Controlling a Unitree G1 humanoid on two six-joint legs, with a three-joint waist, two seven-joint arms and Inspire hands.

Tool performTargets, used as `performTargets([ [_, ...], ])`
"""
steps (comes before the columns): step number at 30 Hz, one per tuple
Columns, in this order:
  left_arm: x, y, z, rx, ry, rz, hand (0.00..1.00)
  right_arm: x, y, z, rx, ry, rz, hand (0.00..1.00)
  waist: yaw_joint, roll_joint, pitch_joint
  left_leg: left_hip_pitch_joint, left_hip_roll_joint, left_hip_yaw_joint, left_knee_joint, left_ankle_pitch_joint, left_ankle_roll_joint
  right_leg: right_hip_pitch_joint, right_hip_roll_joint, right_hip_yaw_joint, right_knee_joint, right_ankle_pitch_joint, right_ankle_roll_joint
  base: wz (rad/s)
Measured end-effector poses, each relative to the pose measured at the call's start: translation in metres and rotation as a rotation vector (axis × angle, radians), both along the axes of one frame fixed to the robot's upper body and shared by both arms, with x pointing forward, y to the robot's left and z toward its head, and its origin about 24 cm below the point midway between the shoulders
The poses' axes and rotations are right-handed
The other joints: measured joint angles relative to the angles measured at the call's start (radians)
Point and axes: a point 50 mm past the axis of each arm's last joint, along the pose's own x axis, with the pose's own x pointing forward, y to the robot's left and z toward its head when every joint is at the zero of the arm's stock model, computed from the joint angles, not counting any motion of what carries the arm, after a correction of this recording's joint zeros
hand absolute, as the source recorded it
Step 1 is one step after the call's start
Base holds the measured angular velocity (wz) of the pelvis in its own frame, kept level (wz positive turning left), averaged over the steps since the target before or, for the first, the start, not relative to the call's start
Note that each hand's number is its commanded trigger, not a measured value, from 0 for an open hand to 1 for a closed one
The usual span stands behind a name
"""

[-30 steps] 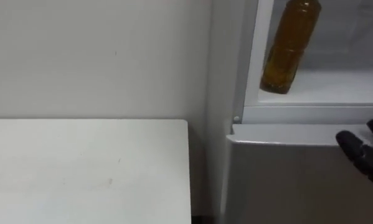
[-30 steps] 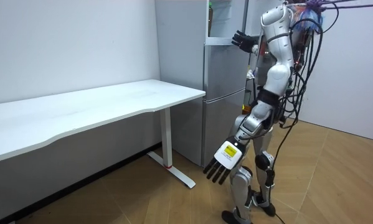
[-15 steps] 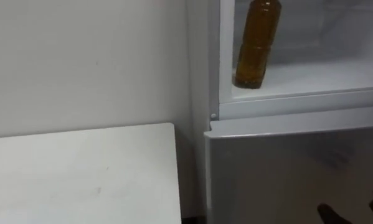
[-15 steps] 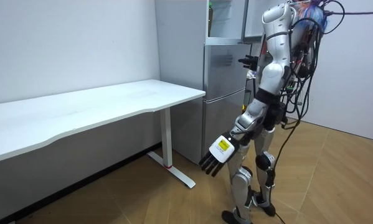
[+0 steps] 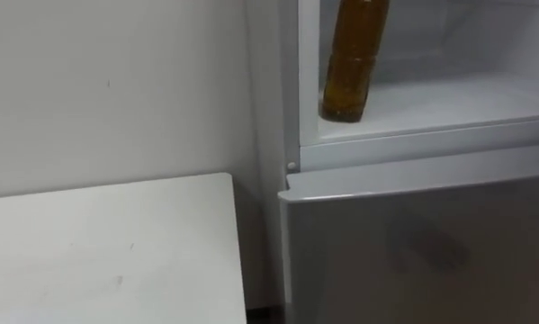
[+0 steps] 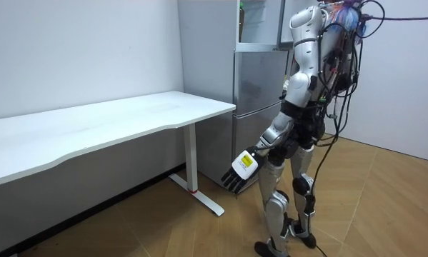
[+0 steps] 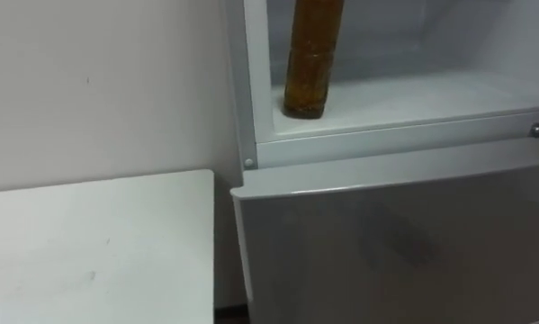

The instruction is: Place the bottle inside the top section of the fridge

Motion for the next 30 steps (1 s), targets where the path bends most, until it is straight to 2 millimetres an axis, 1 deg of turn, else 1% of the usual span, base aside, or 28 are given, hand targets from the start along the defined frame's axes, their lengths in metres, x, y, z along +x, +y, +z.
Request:
performTargets([
  [2, -0.003, 0.001, 0.000, 0.016, 0.011, 0.010, 0.00, -0.017, 0.004, -0.019, -0.006, 0.129, 0.005, 0.00, 0.001, -0.005, -0.0003, 0.002, 0.000, 0.000, 0.000, -0.001, -0.001, 0.001, 0.000, 0.001, -0.001, -0.001, 0.001, 0.00],
  [3, -0.004, 0.001, 0.000, 0.020, 0.014, 0.013, 0.00, -0.021, 0.005, -0.024, -0.006, 0.158, 0.006, 0.00, 0.001, -0.006, 0.0001, 0.004, 0.000, 0.000, -0.001, -0.001, -0.001, 0.004, 0.000, 0.001, -0.002, -0.001, 0.001, 0.00],
  [5, -0.008, 0.002, -0.001, 0.035, 0.026, 0.037, 0.00, -0.038, 0.005, -0.036, -0.001, 0.253, -0.013, 0.00, 0.001, -0.010, 0.0015, 0.018, -0.001, 0.000, -0.002, -0.004, -0.001, 0.019, 0.000, 0.000, -0.005, -0.003, 0.002, 0.00],
  [8, -0.012, 0.003, 0.000, 0.053, 0.035, 0.055, 0.00, -0.049, 0.002, -0.042, -0.009, 0.305, -0.045, 0.00, -0.002, -0.010, 0.0016, 0.024, -0.001, -0.001, -0.001, -0.006, -0.001, 0.033, 0.000, -0.001, -0.020, -0.006, 0.002, 0.00],
  [12, -0.012, 0.005, 0.001, 0.064, 0.035, 0.041, 0.00, -0.054, 0.000, -0.042, -0.029, 0.321, -0.080, 0.00, -0.012, -0.011, 0.0014, 0.023, -0.002, -0.006, 0.002, -0.006, -0.001, 0.034, 0.000, -0.004, -0.019, -0.006, 0.002, 0.03],
  [16, -0.015, 0.007, 0.002, 0.071, 0.032, 0.045, 0.00, -0.055, -0.005, -0.040, -0.039, 0.314, -0.129, 0.00, -0.015, -0.011, 0.0010, 0.019, -0.001, -0.003, 0.003, -0.007, -0.001, 0.024, 0.000, 0.001, -0.016, -0.007, 0.002, -0.01],
  [21, -0.013, 0.009, 0.003, 0.090, 0.013, 0.049, 0.00, -0.056, -0.022, -0.032, -0.038, 0.254, -0.322, 0.00, -0.018, -0.016, -0.0015, 0.024, -0.003, 0.006, -0.001, -0.006, -0.001, 0.018, -0.003, 0.009, 0.004, -0.010, 0.003, -0.04],
  [23, -0.012, 0.011, 0.004, 0.096, 0.006, 0.046, 0.00, -0.054, -0.030, -0.025, -0.054, 0.213, -0.399, 0.00, -0.023, -0.021, -0.0003, 0.029, -0.003, 0.010, -0.003, -0.007, -0.001, 0.016, -0.003, 0.015, 0.008, -0.011, 0.003, -0.07],
  [26, -0.015, 0.017, 0.006, 0.112, 0.012, 0.040, 0.00, -0.047, -0.039, -0.013, -0.093, 0.158, -0.448, 0.00, -0.032, -0.026, 0.0000, 0.030, -0.003, 0.019, -0.006, -0.008, -0.002, 0.009, -0.003, 0.027, 0.015, -0.019, 0.002, -0.10],
  [30, -0.018, 0.021, 0.008, 0.125, 0.016, 0.041, 0.00, -0.043, -0.048, 0.003, -0.130, 0.064, -0.524, 0.00, -0.043, -0.028, -0.0009, 0.029, -0.003, 0.018, -0.007, -0.008, -0.002, 0.004, -0.004, 0.028, 0.016, -0.022, 0.002, 0.00],
])
